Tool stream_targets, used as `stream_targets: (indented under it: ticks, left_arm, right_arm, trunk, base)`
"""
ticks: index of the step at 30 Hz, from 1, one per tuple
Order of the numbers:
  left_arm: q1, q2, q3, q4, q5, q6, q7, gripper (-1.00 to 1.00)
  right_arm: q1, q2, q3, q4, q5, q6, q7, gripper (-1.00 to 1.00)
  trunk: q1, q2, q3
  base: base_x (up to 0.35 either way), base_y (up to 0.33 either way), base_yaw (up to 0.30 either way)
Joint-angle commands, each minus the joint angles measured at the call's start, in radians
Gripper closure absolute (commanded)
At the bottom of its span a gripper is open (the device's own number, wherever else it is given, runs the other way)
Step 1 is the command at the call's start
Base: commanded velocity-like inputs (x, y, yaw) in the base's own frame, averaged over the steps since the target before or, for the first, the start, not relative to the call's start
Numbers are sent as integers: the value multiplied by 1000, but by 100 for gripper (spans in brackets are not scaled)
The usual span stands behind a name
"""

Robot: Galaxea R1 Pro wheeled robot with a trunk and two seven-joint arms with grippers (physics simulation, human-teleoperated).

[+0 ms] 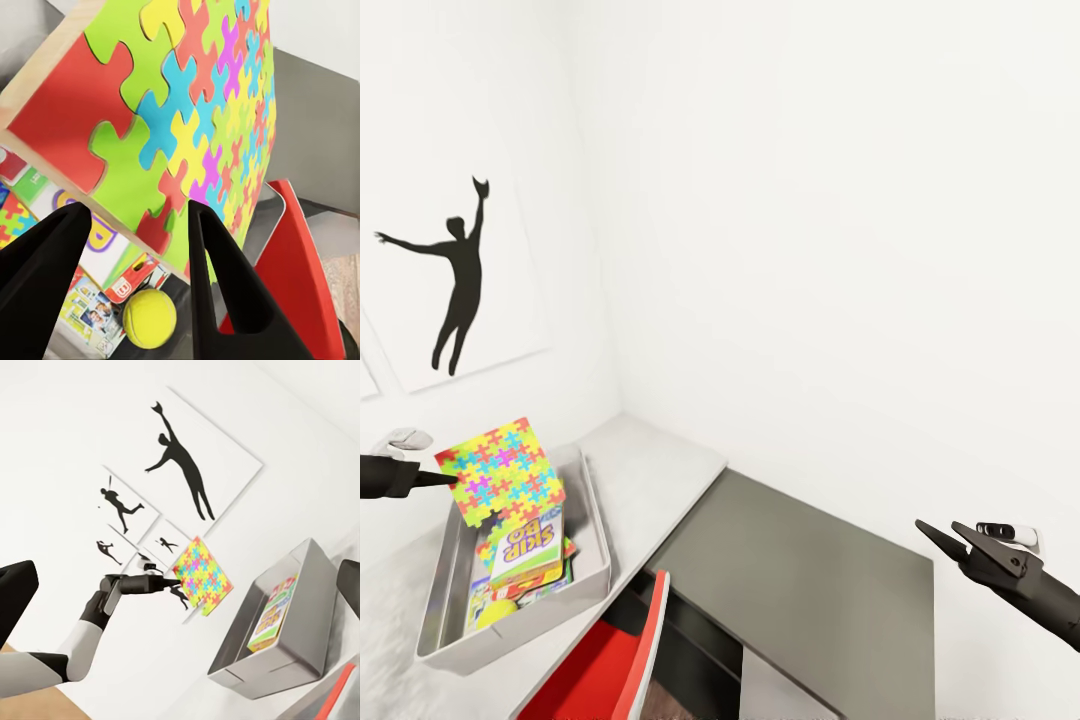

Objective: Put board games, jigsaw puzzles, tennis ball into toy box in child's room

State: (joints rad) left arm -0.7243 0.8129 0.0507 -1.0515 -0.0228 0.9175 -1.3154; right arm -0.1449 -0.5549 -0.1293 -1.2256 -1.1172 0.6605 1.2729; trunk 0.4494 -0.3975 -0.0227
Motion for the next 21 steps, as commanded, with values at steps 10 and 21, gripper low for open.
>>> stream_targets:
  ticks: [10,21]
  left_arm:
    - [-1,-5,-32,-1,-59,-8,-8,100]
    - [-1,-5,-37,-9,-79,-11,-7,100]
  right_arm:
    - [-1,-1,0,0,-6,8,1,-100]
    - [-1,-1,1,0,-4,8,2,-100]
  trunk:
    - [1,-2,-19]
    - [1,-2,-37]
  base:
    - [0,0,0]
    - [0,0,0]
